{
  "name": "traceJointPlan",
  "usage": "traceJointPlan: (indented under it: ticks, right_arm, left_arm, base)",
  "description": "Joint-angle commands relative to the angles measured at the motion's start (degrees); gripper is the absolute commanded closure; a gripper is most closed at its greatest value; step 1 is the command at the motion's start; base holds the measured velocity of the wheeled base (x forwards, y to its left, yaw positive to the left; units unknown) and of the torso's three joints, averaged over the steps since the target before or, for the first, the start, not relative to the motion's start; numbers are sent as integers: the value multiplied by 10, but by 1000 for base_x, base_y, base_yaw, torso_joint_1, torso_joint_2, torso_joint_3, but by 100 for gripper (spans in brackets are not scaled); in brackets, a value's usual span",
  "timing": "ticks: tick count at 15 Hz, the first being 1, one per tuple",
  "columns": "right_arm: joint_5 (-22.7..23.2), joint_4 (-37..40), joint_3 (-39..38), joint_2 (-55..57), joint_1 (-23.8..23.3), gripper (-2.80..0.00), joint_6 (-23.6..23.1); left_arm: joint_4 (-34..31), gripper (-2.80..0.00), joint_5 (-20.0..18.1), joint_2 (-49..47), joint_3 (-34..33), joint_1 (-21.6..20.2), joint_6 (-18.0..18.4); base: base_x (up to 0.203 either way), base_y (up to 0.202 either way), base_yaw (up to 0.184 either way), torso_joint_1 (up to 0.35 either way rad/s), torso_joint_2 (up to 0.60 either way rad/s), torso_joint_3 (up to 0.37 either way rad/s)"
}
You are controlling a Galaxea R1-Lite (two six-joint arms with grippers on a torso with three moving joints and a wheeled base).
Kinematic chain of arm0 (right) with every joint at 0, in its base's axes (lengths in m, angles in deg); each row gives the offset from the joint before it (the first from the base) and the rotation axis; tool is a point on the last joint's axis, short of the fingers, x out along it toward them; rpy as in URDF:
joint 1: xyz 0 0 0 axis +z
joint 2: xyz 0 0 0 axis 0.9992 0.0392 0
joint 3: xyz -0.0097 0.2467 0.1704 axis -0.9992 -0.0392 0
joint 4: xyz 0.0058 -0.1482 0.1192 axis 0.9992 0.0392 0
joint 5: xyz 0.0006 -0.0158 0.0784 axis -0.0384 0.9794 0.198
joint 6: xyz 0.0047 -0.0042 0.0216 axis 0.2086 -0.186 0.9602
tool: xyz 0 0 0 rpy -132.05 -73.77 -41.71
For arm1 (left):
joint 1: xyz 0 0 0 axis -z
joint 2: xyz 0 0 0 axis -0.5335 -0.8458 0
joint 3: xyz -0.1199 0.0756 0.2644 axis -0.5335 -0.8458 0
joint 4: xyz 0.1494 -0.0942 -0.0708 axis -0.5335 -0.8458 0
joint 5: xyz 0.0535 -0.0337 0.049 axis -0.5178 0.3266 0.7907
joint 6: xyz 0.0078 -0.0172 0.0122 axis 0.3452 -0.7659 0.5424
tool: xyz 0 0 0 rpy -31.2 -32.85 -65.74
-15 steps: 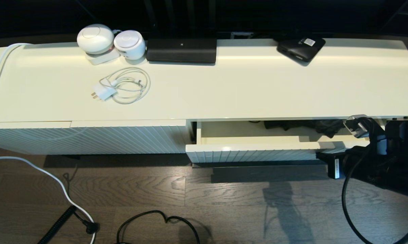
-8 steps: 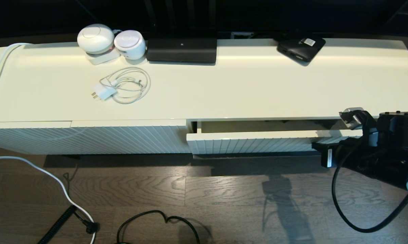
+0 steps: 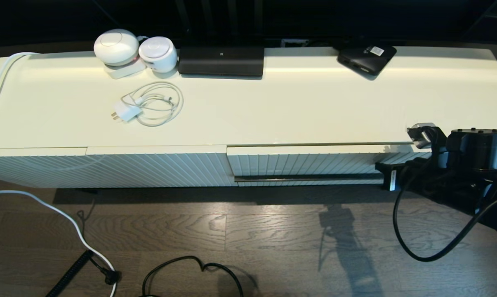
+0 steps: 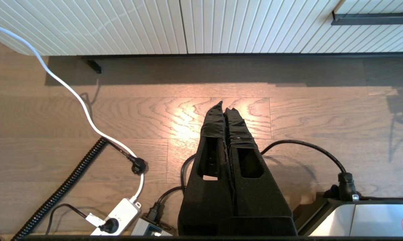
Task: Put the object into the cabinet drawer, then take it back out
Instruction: Close the drawer
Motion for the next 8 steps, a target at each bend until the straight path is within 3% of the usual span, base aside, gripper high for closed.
traceJointPlan:
  ticks: [1,6,8]
  right_arm:
    - [1,-4,12,16,-2,0,0]
    - [5,12,2,-11,-2,0,-4]
    - [6,65,-5,-68,-2,0,-5]
  left_arm:
    - [0,0,0,0,0,0,0]
    - [0,0,0,0,-1,0,0]
    - [0,0,0,0,0,0,0]
  base:
    - [0,0,0,0,0,0]
    - [0,0,0,0,0,0]
    - [0,0,0,0,0,0]
